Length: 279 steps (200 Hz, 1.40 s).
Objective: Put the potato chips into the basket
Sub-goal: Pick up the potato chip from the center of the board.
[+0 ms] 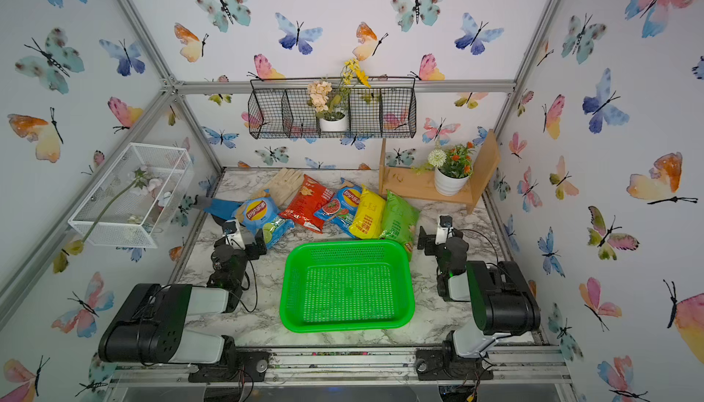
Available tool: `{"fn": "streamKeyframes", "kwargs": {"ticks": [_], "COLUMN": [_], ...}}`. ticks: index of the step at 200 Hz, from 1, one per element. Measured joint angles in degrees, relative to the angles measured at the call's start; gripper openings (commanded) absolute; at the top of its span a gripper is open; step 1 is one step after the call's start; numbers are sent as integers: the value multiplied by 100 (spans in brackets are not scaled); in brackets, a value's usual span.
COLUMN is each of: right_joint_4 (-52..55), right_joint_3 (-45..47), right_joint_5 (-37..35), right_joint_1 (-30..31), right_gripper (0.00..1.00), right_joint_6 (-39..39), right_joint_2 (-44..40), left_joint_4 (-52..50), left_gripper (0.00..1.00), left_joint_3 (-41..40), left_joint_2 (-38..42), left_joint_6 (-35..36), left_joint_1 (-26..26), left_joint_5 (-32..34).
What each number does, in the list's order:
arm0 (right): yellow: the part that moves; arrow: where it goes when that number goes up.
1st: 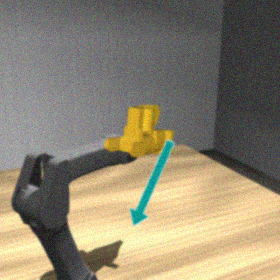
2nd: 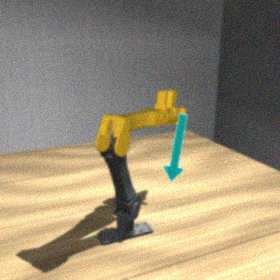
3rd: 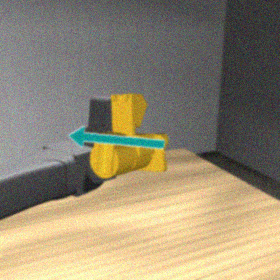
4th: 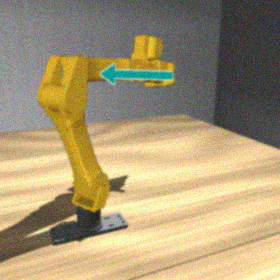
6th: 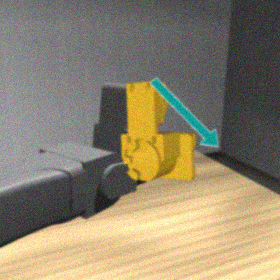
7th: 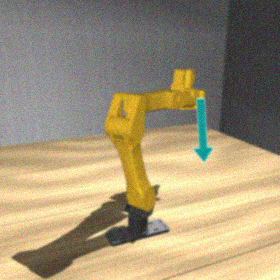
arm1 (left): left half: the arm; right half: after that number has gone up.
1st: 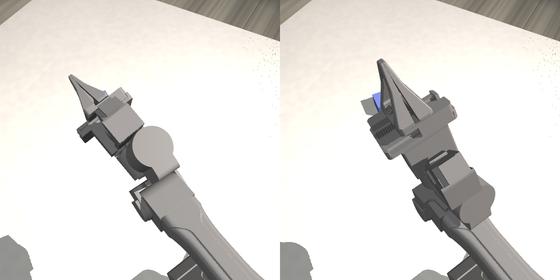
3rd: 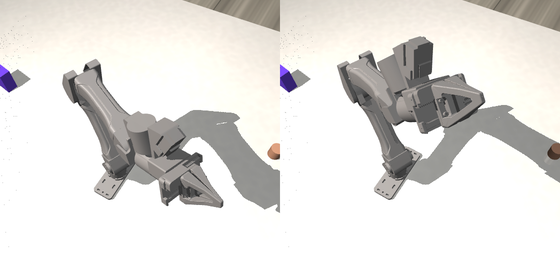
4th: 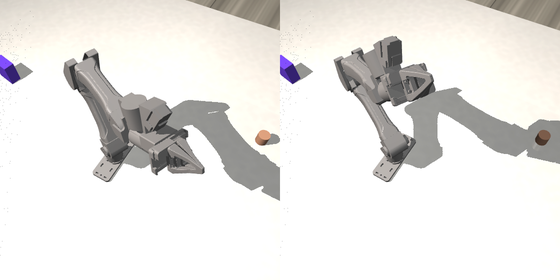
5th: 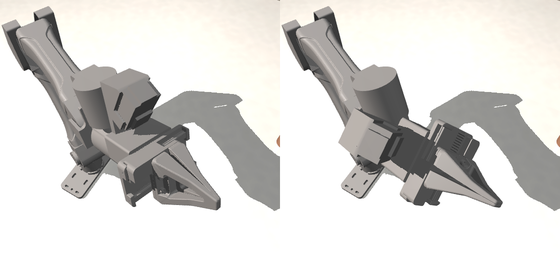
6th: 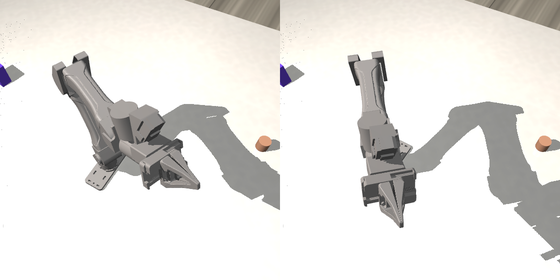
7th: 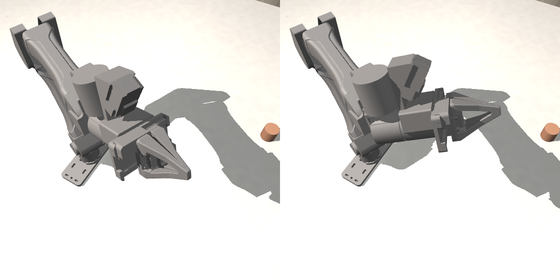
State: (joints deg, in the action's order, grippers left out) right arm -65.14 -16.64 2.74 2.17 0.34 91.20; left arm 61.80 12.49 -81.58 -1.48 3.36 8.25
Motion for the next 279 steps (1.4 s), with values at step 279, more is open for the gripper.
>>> {"fn": "streamKeyframes", "kwargs": {"ticks": [279], "right_joint_4": [2468], "right_joint_3": [-1113], "right_joint_5": [-66], "right_joint_1": [0], "right_gripper": [98], "right_joint_6": [365], "right_joint_2": [-1331], "left_joint_4": [-2636], "left_gripper": [99], "left_joint_3": [1211], "left_joint_2": [1414], "left_joint_6": [-765], "left_joint_1": [0], "left_joint_5": [391]}}
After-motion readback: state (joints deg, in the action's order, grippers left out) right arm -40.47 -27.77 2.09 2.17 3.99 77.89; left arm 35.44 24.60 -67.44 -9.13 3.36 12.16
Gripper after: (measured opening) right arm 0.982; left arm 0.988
